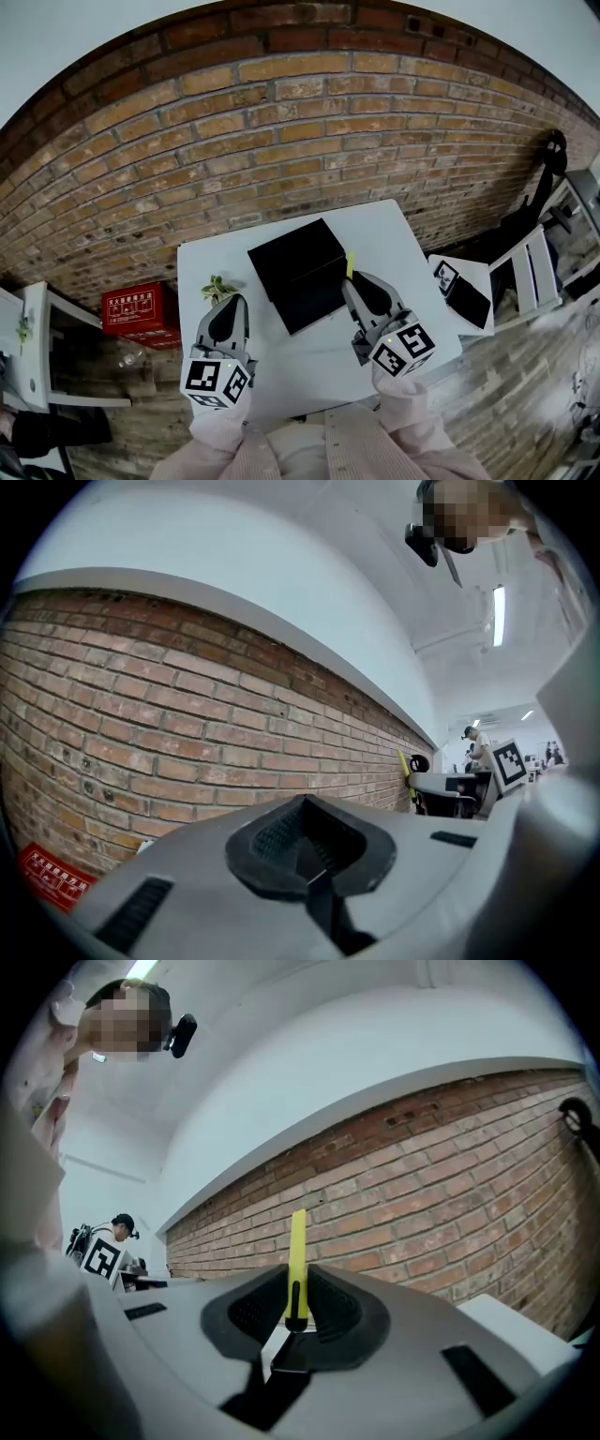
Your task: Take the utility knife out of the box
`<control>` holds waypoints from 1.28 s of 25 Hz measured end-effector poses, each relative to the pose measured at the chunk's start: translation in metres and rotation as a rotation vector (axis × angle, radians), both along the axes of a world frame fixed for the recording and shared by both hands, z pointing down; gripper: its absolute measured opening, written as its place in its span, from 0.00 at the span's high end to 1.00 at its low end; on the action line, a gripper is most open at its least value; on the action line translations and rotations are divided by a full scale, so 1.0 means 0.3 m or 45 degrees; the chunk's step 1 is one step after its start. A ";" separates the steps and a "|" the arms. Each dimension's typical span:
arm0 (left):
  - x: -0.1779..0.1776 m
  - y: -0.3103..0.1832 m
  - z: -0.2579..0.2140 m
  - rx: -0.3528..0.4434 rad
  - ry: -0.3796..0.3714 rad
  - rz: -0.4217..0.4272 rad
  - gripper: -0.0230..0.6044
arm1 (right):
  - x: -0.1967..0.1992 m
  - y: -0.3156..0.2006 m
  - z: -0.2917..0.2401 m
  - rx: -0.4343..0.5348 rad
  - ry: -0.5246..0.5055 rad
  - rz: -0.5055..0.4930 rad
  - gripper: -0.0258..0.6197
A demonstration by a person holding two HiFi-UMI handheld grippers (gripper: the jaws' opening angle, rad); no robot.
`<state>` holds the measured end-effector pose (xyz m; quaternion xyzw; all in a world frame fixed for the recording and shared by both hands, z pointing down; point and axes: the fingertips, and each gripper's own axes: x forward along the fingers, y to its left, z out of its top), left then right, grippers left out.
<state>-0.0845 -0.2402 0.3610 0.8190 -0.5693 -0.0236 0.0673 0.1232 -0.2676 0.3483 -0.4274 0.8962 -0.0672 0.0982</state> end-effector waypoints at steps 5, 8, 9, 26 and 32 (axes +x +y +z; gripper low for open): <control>-0.033 0.014 -0.045 0.039 -0.001 -0.036 0.98 | 0.059 0.019 -0.056 0.053 -0.017 0.060 0.86; -0.052 0.025 -0.068 0.057 -0.008 -0.058 0.98 | 0.087 0.032 -0.075 0.072 -0.029 0.085 0.86; -0.056 0.029 -0.075 0.063 -0.008 -0.065 0.98 | 0.096 0.036 -0.081 0.079 -0.033 0.093 0.86; -0.083 0.060 -0.085 0.073 -0.036 -0.117 0.98 | 0.164 0.062 -0.045 0.064 0.032 0.160 0.86; -0.084 0.063 -0.076 0.059 -0.038 -0.119 0.98 | 0.168 0.065 -0.026 0.060 0.054 0.163 0.86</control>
